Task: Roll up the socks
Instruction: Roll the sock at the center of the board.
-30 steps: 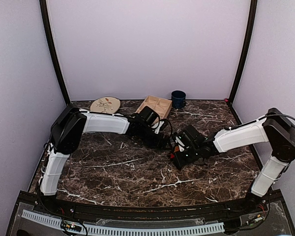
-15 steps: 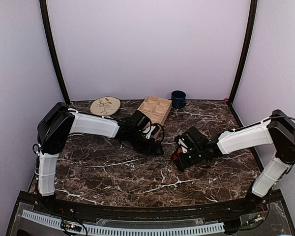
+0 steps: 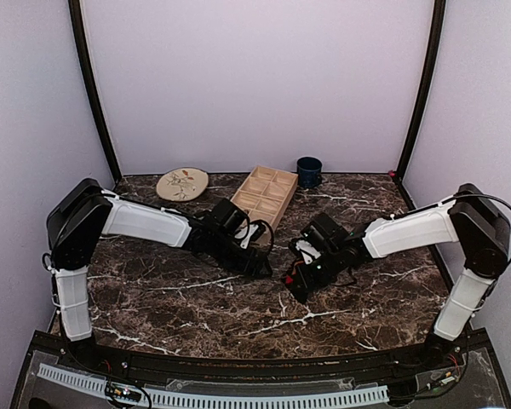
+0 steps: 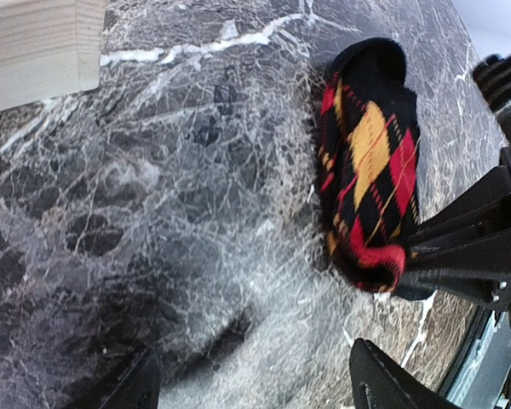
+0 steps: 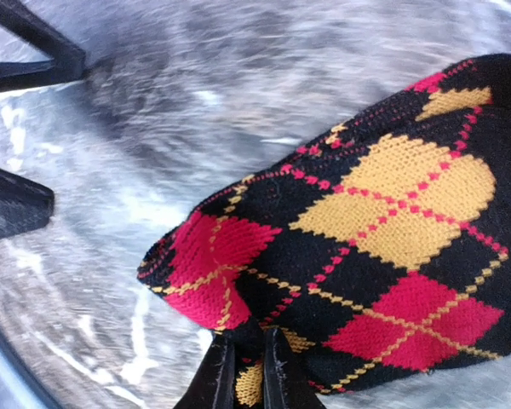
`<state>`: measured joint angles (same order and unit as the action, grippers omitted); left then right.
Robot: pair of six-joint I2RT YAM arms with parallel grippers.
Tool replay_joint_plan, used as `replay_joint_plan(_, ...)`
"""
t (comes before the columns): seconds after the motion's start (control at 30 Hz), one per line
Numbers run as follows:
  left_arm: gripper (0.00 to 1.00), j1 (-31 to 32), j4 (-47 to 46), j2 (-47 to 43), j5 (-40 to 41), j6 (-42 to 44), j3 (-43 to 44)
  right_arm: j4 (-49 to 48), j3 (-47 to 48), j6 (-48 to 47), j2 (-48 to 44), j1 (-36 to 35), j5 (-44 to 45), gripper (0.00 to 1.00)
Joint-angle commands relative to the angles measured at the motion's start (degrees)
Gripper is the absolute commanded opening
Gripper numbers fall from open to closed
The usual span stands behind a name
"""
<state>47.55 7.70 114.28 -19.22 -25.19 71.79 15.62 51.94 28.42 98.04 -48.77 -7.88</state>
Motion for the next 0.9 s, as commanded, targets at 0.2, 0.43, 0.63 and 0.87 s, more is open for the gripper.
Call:
replay_joint_plan(0.2, 0.8, 1.98, -0.3, -4.36, -1.55, 3.0, -7.71, 6.6, 8.83, 0.16, 9.56, 0.25, -20.89, 0.12)
replay_joint_plan(0.43, 0.78, 3.71, 0.53, -5.22, -0.19, 5.11, -8.91, 7.05, 12.49, -0.5, 13.06, 0.44, -25.2, 0.11)
replay_joint_plan(0.63, 0.74, 4.47, 0.08, -6.14, 0.33, 4.97, -10.19, 8.3, 14.59, -1.71, 14.81, 0.57, -26.13, 0.11)
replay_joint_plan(0.87, 0.65, 4.99, 0.58, -6.08, 0.91, 5.39, -11.34, 9.42, 16.17, -3.13, 15.63, 1.02, -28.01, 0.11)
